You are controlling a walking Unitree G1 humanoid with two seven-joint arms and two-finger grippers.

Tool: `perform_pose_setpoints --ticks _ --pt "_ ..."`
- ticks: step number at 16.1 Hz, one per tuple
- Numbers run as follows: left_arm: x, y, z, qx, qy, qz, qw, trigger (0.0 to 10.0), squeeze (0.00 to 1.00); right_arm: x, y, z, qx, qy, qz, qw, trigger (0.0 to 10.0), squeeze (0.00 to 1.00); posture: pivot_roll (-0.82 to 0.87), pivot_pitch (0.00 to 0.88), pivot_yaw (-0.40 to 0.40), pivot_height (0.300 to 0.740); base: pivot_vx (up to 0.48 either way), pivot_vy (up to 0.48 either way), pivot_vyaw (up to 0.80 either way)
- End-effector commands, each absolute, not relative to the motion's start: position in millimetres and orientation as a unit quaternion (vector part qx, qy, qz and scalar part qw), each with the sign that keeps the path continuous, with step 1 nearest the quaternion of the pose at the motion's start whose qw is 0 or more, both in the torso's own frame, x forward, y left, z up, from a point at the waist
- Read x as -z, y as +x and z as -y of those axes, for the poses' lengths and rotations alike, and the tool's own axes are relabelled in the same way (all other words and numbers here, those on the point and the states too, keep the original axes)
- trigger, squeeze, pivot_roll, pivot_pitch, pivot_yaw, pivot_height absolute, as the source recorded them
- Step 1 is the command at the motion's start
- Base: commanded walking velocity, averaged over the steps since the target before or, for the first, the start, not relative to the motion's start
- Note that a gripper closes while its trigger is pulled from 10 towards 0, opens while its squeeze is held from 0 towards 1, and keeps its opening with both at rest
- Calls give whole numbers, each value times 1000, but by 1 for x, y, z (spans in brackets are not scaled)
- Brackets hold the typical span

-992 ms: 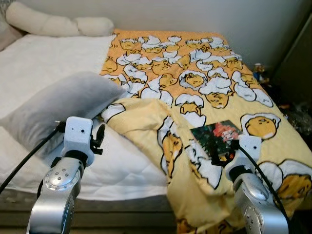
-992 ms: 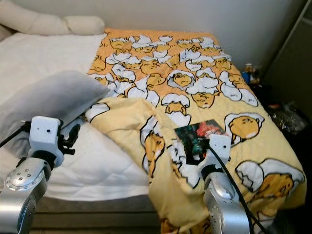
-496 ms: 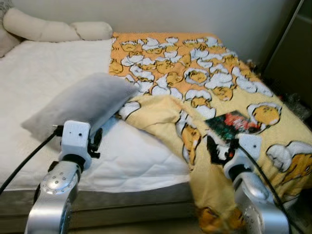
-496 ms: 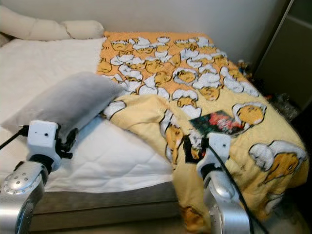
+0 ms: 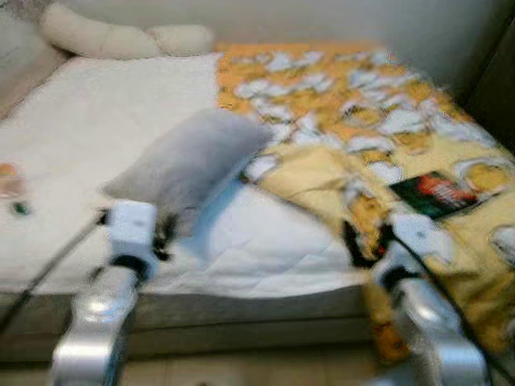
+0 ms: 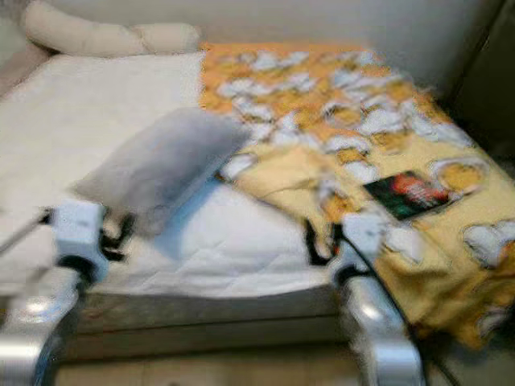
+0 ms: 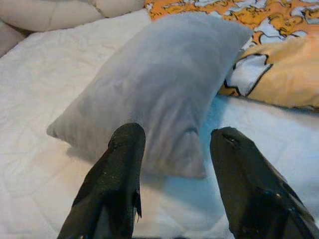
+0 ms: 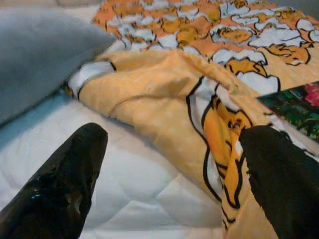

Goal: Clean up the room

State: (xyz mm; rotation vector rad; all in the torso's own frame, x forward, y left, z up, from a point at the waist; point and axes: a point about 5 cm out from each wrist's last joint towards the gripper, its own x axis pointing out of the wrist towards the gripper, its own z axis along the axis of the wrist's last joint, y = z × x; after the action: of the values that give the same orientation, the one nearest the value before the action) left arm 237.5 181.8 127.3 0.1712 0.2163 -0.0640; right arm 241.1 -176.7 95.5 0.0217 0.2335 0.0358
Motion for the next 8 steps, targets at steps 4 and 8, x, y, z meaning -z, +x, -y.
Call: perform_pose_setpoints --ticks 4,8 --pt "-132 237 -190 15 103 -99 990 10000 0 -101 243 167 -56 13 -103 993 10000 0 -68 0 -7 740 0 323 0" --pt "-133 237 -192 10 104 -98 990 10000 0 -101 244 166 -51 25 -106 993 10000 0 -65 0 -9 740 0 326 0"
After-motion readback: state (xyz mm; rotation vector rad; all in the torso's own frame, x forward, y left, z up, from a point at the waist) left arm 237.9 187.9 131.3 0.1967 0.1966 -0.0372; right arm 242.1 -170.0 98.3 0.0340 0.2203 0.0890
